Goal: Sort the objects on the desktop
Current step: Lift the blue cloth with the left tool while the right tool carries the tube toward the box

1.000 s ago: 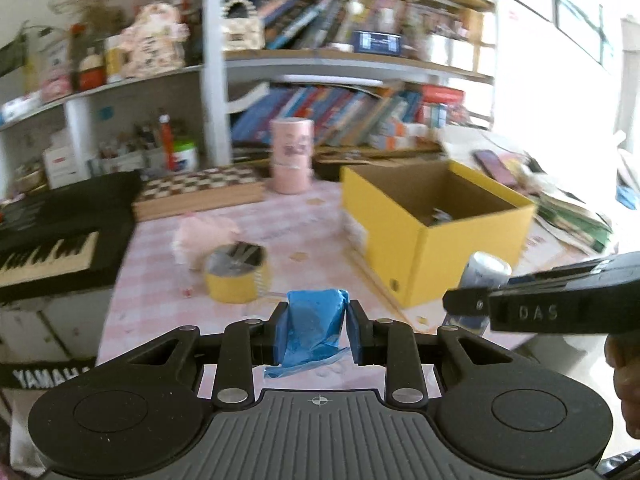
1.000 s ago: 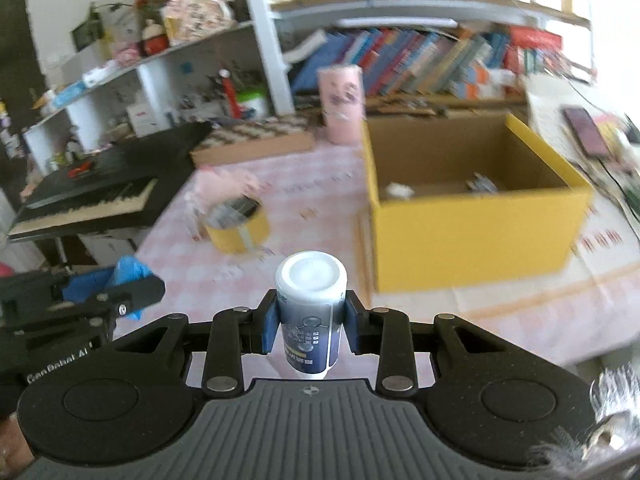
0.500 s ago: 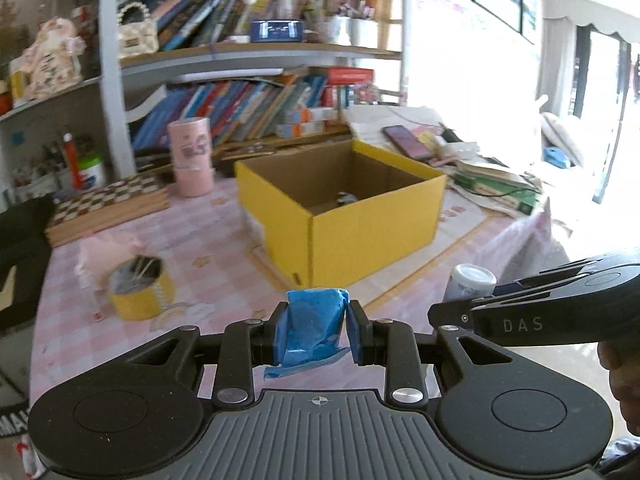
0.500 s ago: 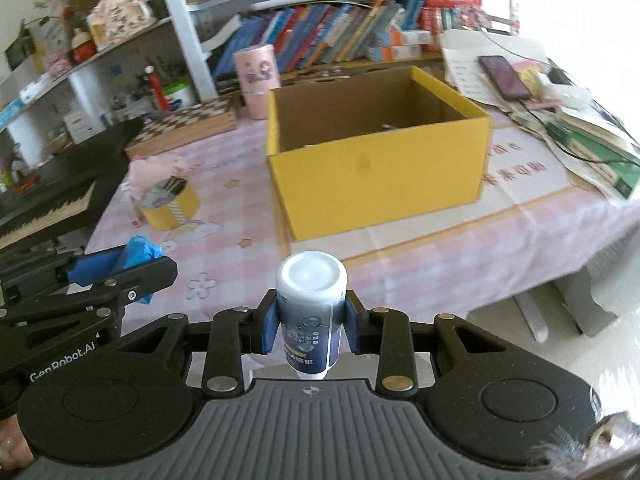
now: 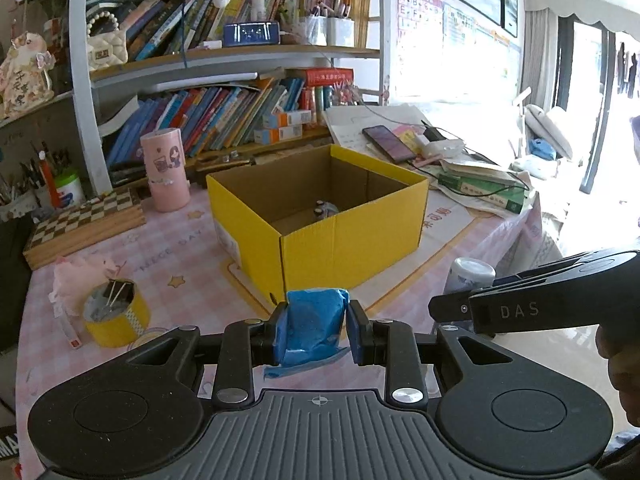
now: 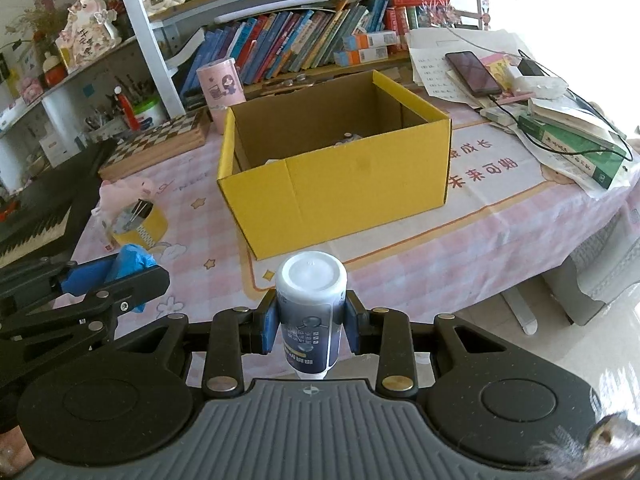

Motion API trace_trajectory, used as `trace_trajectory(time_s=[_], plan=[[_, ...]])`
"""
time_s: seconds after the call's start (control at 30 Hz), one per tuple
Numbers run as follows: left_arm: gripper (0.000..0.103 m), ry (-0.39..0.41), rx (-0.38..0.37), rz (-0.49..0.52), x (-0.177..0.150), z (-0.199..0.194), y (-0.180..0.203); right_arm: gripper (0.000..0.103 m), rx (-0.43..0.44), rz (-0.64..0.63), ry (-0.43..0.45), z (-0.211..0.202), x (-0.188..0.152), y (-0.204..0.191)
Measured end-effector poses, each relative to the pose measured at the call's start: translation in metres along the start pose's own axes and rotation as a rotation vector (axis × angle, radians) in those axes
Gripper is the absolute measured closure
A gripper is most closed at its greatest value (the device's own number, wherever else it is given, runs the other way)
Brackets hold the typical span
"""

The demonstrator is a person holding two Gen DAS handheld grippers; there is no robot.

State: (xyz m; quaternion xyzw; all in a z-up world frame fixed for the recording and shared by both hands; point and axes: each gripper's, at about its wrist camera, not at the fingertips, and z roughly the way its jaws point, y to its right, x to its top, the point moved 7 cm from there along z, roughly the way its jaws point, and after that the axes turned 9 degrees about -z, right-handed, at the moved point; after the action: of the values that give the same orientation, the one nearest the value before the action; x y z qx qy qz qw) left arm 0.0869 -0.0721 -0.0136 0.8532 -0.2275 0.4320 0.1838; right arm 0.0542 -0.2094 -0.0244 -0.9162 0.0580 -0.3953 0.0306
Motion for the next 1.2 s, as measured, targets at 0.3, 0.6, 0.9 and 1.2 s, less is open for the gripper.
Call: trace_trajectory(time_s=[0.3,0.6,0.9,1.2], plan=[[0.075,0.018,-0.003,-0.001,0.019,0.022,0.007,0.072,-0.018,0.011,0.0,0.013,0.017,0.024],[0.075,0.072,-0.037,0.004,0.053,0.048,0.025,0.073,-0.058,0.009,0.037,0.019,0.047,0.06],[0.075,0.169,-0.02,-0.048,0.096,0.072,0.034,0.073,-0.182,-0.066,0.216,-0.006,0.11,0.11],[0.075,0.257,0.093,-0.07,0.13,0.093,0.033,0.073,-0.119,-0.162,0.432,-0.016,0.187,0.129]])
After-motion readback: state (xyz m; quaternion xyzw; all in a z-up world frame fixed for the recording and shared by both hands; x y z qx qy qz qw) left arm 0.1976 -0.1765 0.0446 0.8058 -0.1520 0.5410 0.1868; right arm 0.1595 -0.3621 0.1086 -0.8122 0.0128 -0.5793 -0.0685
